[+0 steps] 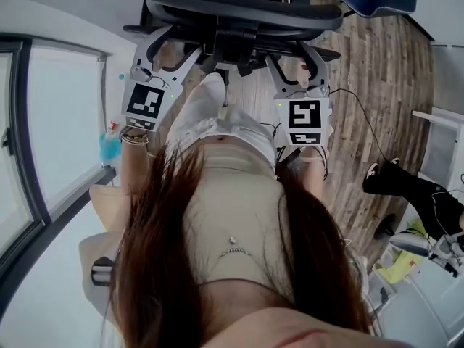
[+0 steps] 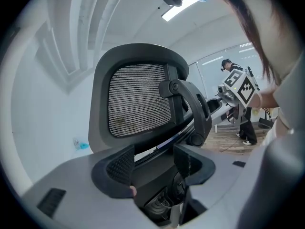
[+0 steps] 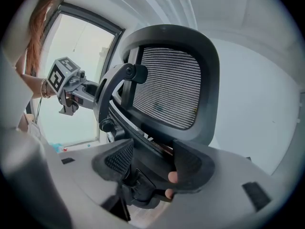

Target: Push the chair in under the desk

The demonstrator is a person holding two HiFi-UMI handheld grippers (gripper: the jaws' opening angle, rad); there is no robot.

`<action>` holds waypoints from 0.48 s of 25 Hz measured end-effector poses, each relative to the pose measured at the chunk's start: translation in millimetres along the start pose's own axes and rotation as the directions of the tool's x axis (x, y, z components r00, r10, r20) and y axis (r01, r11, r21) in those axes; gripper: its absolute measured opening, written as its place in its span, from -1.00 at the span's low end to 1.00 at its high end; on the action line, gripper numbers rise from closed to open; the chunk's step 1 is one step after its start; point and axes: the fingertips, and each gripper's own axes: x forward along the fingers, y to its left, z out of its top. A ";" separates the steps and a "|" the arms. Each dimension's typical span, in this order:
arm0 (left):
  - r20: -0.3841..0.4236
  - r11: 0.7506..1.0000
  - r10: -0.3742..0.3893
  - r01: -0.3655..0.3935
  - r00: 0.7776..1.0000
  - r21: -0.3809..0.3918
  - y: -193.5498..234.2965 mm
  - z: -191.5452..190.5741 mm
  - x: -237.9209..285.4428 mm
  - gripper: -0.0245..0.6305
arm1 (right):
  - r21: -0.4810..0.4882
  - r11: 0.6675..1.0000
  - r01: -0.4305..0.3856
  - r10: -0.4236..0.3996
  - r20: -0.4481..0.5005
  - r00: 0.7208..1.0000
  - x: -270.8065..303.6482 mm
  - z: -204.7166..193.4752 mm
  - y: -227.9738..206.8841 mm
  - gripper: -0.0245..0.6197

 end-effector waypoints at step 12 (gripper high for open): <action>0.001 1.000 0.003 -0.003 1.000 0.009 15.5 0.0 12.3 -0.18 | -0.011 1.000 0.003 -0.003 0.014 1.000 17.8 5.2 -8.7 -0.11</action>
